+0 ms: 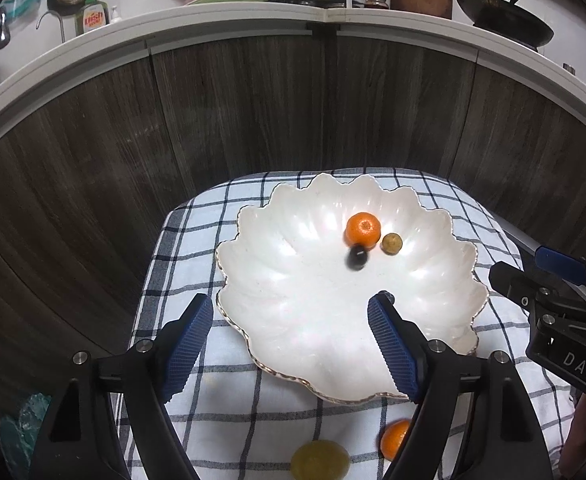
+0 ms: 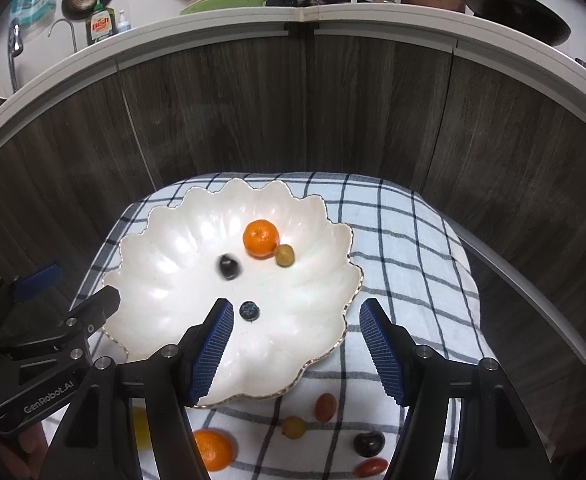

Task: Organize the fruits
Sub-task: 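Withdraw both grippers from the bowl, then move the left gripper to the mandarin while the right approaches a red oval fruit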

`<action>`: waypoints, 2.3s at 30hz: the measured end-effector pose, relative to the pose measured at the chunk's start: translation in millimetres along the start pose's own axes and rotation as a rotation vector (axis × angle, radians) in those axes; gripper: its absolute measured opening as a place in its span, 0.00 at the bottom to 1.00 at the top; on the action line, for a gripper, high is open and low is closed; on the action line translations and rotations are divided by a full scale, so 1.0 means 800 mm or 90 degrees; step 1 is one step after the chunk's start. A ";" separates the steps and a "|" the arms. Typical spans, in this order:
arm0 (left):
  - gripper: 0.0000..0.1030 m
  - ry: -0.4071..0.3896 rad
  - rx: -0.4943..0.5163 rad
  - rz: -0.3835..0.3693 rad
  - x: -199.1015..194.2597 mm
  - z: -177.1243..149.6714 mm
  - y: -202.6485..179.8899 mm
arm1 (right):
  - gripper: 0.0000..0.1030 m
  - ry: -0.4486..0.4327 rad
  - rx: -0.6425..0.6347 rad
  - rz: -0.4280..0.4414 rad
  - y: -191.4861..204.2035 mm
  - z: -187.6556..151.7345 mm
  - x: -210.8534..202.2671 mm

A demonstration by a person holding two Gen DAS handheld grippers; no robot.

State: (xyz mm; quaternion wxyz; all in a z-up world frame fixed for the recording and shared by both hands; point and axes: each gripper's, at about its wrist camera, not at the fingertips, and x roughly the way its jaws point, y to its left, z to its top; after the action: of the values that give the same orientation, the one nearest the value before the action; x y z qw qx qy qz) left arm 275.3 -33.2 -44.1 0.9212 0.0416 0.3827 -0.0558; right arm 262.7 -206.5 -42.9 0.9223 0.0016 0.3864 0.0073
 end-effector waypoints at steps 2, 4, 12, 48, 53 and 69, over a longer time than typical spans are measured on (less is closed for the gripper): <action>0.77 -0.003 0.002 0.000 -0.006 -0.001 -0.002 | 0.65 -0.005 0.001 -0.002 -0.002 -0.001 -0.006; 0.77 -0.005 0.003 0.000 -0.010 -0.001 -0.004 | 0.65 -0.009 0.004 -0.002 -0.005 -0.002 -0.010; 0.77 -0.018 0.008 -0.002 -0.030 -0.002 -0.018 | 0.65 -0.021 0.012 -0.004 -0.018 -0.008 -0.027; 0.78 -0.003 0.036 -0.037 -0.050 -0.062 -0.091 | 0.65 -0.022 0.018 -0.035 -0.080 -0.075 -0.058; 0.78 0.007 0.042 -0.041 -0.046 -0.076 -0.097 | 0.65 -0.014 0.010 -0.037 -0.080 -0.091 -0.056; 0.78 0.004 0.034 -0.045 -0.030 -0.118 -0.098 | 0.65 -0.001 -0.004 -0.040 -0.077 -0.133 -0.039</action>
State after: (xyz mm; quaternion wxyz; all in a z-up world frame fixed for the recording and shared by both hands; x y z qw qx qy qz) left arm 181.5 -97.7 -96.3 0.9159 0.0530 0.3855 -0.0987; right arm 165.5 -269.2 -95.9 0.9224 -0.0135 0.3855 -0.0200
